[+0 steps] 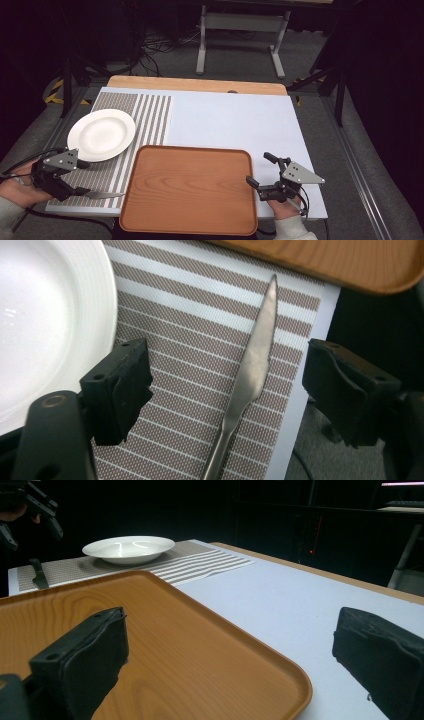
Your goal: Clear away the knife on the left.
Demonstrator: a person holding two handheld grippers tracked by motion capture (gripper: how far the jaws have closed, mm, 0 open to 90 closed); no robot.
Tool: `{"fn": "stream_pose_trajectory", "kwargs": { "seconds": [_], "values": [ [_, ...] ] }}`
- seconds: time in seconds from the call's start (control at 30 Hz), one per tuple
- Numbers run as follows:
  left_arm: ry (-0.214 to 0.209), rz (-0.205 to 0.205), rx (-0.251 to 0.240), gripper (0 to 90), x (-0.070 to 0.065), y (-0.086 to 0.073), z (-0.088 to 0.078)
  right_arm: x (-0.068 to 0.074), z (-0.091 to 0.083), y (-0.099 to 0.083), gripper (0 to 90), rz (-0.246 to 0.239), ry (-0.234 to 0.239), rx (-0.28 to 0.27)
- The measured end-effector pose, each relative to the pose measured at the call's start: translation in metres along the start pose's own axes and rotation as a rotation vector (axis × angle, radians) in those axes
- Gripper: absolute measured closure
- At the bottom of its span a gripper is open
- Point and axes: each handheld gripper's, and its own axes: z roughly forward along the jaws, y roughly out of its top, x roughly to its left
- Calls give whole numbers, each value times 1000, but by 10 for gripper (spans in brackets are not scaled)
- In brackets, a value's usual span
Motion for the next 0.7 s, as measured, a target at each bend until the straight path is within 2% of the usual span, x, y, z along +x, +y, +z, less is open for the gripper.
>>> {"fn": "stream_pose_trajectory", "kwargs": {
  "seconds": [0.13,0.2,0.4,0.5,0.57,0.6,0.63,0.7],
  "values": [
    [-30,26,37,253,1,-4,3,0,0,0,19,0,0,0],
    [-29,33,47,275,1,-5,4,0,0,0,19,1,0,-2],
    [-40,86,132,343,2,-9,8,1,-1,0,21,1,-1,-2],
    [-48,122,170,391,1,-11,10,1,-1,1,21,2,3,-4],
    [-29,164,210,418,-1,-11,11,1,-2,1,21,3,3,-6],
    [-41,176,224,429,1,-12,11,1,-3,1,21,3,4,-8],
    [-41,176,224,448,1,-12,11,1,-3,1,21,3,4,-8],
    [-48,170,269,463,4,-14,13,1,-4,2,21,2,5,-17]
  ]
}}
